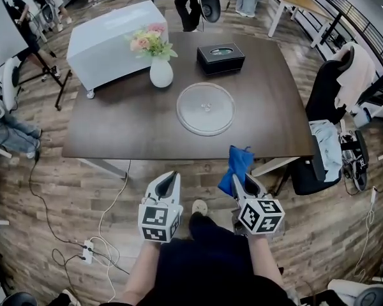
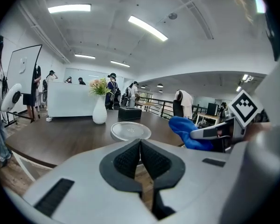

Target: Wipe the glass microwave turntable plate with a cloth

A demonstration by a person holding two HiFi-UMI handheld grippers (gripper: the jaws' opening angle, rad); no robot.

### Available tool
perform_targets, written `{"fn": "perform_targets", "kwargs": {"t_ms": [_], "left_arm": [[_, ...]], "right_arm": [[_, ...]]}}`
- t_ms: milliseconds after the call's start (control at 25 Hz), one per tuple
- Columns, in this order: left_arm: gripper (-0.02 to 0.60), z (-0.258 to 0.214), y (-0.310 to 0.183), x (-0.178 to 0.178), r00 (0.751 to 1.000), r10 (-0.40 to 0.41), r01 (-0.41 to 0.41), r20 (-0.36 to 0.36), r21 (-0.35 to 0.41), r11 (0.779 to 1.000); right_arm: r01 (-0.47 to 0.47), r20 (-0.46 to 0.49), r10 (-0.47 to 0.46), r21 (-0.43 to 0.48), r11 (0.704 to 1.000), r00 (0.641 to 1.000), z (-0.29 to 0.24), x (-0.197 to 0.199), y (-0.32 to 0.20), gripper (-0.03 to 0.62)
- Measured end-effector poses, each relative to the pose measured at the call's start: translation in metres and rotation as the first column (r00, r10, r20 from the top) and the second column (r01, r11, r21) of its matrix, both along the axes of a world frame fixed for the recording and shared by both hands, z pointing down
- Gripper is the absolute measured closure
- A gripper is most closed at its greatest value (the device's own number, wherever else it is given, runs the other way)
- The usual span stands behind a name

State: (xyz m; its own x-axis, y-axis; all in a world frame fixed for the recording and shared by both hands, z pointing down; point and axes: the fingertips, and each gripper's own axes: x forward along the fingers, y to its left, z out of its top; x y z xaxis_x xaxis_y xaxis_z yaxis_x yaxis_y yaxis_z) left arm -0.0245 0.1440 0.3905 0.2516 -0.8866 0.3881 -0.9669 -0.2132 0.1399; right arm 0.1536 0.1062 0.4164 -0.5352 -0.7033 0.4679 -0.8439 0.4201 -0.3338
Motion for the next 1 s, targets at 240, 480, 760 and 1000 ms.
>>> {"fn": "perform_targets", "kwargs": {"t_ms": [240,480,760,1000], "left_arm": [[0.577,0.002,-0.049,-0.003,1.000,-0.028,0.028,0.012,0.008,1.000],[0.576,0.007,-0.075,-0.006,0.998,-0.059,0.058,0.024,0.010,0.998],[0.576,0.014,-0.088,-0.012,0.998,-0.056,0.057,0.036,-0.030,0.998],[0.576,0.020,-0.113,-0.025,0.998,-0.041,0.044,0.037,-0.067,0.997]], "right_arm": [[0.043,0.005,-0.043,0.013,0.999,0.999,0.002,-0.007,-0.058,0.510],[0.097,0.011,-0.097,0.012,0.995,0.995,0.009,-0.018,-0.091,0.510],[0.124,0.022,-0.124,-0.005,0.992,0.992,0.014,-0.032,-0.105,0.510],[0.118,0.028,-0.117,-0.027,0.993,0.993,0.018,-0.047,-0.119,0.510]]}}
